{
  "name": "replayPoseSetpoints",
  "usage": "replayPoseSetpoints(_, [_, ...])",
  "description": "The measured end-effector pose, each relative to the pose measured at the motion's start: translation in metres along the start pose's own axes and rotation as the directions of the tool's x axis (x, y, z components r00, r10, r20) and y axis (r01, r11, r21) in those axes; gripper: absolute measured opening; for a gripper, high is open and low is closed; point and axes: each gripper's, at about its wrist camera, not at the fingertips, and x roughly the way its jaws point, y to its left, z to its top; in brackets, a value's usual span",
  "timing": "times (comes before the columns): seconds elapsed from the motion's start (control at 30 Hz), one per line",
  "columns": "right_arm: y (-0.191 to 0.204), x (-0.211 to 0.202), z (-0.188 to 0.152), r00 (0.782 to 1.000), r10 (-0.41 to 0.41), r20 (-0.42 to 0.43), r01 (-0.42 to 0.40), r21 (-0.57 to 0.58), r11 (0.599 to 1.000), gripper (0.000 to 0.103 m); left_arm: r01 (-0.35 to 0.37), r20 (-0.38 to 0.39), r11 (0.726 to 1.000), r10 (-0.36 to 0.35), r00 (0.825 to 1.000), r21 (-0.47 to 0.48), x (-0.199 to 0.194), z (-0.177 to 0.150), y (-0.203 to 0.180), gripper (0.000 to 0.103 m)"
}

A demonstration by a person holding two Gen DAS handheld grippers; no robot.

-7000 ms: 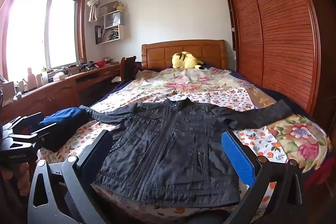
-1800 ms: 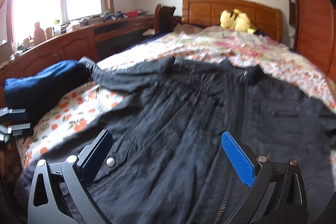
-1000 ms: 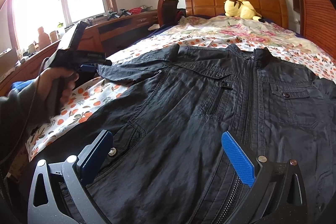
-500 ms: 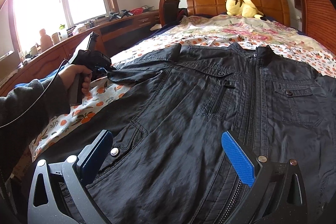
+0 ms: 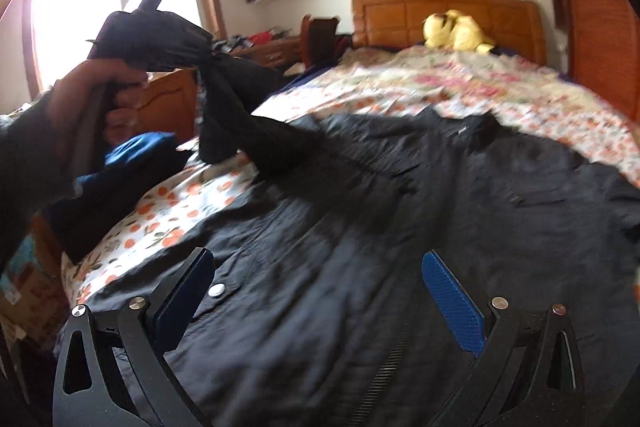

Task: Fold large clothes

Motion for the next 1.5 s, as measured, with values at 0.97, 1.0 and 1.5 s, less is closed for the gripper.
replayPoseSetpoints(0.97, [-0.024, 0.010, 0.006, 1.000, -0.015, 0.002, 0.015, 0.050, 0.999, 0.103, 0.079, -0.104, 0.996, -0.075, 0.992, 0.034, -0.047, -0.138, 0.003, 0.081])
replayPoseSetpoints(1.0, [-0.024, 0.011, 0.006, 1.000, -0.016, 0.000, 0.016, 0.049, 0.999, 0.103, 0.058, -0.105, 0.998, -0.055, 0.993, 0.024, -0.043, -0.138, 0.009, 0.081])
replayPoseSetpoints(1.5, [-0.021, 0.000, 0.006, 1.000, -0.025, -0.008, 0.025, 0.020, 0.999, 0.103, 0.000, -0.246, 1.000, -0.006, 0.969, -0.025, 0.037, -0.137, 0.021, 0.081])
